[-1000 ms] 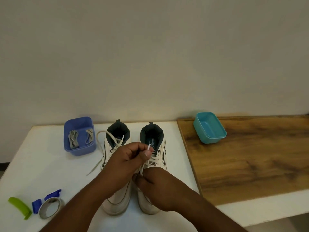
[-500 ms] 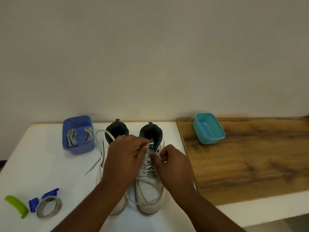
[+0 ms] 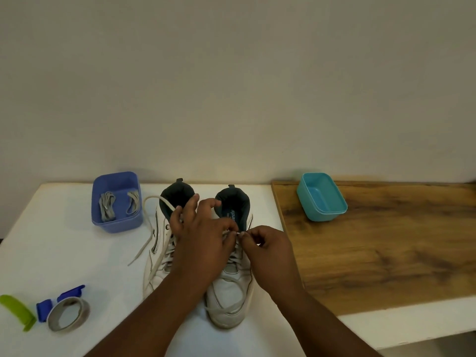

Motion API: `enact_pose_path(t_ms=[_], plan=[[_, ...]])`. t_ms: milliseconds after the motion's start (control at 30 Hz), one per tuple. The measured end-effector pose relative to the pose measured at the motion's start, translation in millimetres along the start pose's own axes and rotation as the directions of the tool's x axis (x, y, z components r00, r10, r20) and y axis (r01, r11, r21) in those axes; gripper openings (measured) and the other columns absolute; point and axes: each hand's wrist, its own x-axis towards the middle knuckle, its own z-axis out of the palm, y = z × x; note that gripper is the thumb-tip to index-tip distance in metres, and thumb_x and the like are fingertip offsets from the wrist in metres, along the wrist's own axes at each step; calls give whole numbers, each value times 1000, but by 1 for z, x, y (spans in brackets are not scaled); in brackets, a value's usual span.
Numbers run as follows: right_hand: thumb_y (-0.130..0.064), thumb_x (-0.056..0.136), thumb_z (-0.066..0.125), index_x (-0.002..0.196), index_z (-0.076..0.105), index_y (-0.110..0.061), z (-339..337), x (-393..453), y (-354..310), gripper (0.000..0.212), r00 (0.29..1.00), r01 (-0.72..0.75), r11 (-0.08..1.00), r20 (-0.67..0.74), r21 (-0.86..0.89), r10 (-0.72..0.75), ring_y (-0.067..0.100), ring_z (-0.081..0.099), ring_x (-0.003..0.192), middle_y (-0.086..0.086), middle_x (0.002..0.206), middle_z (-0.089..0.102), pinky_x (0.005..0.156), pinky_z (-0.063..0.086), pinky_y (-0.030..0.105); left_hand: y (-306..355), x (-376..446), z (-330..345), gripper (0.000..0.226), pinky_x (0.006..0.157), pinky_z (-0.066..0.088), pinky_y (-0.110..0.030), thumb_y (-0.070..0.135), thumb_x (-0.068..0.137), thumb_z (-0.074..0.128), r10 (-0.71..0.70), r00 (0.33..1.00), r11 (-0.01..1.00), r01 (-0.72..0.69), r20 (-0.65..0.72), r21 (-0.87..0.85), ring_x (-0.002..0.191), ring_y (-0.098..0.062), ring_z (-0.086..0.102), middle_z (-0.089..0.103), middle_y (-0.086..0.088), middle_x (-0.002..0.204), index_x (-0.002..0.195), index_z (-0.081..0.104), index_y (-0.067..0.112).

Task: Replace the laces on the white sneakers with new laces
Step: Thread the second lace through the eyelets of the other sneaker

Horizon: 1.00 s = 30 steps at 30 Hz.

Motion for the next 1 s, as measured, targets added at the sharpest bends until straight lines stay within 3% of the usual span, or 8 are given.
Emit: enact_pose_path(t_ms=[167, 467, 600, 767, 1000], plan=[[-34, 93, 70, 86, 79, -26, -1, 3, 6, 13, 1000, 3, 999, 21, 52, -4, 6, 68, 80, -11, 78, 73, 74, 56, 29, -3, 3, -1, 10, 118, 10, -55, 48, 82, 68, 0, 999, 1000, 0, 36, -13, 146, -26, 21, 51, 14, 136, 91, 73, 47], [-16, 95, 68, 91, 79, -25, -12, 6, 10, 14, 988, -73, 994, 141, 80, 61, 5, 69, 84, -9, 86, 74, 82, 58, 27, 3, 4, -1, 7, 118, 6, -54, 45, 82, 72, -35, 998, 999, 35, 55, 6, 146, -24, 21, 52, 16, 133, 88, 75, 45], [-18, 89, 76, 86, 79, -24, -10, 7, 11, 8, 990, -85, 992, 123, 89, 73, 10, 70, 80, -6, 82, 74, 81, 61, 34, 4, 5, -2, 7, 118, 4, -56, 42, 83, 71, -19, 996, 1000, 18, 88, 11, 146, -22, 20, 52, 21, 128, 88, 74, 47], [-22, 87, 79, 87, 79, -25, -9, 7, 11, 3, 992, -42, 998, 117, 52, 36, 6, 68, 80, -8, 83, 73, 77, 57, 26, 6, 4, -2, 8, 116, 7, -57, 38, 82, 72, -27, 996, 998, 22, 89, 57, 143, -24, 29, 57, 18, 122, 87, 75, 43], [-20, 86, 79, 83, 80, -25, -9, 4, 10, 6, 991, -40, 997, 132, 68, 31, 10, 70, 79, -7, 80, 74, 80, 61, 37, 1, 8, -6, 9, 119, 1, -51, 40, 89, 65, -8, 986, 1000, 6, 169, 15, 144, -17, 24, 52, 22, 123, 93, 72, 45]])
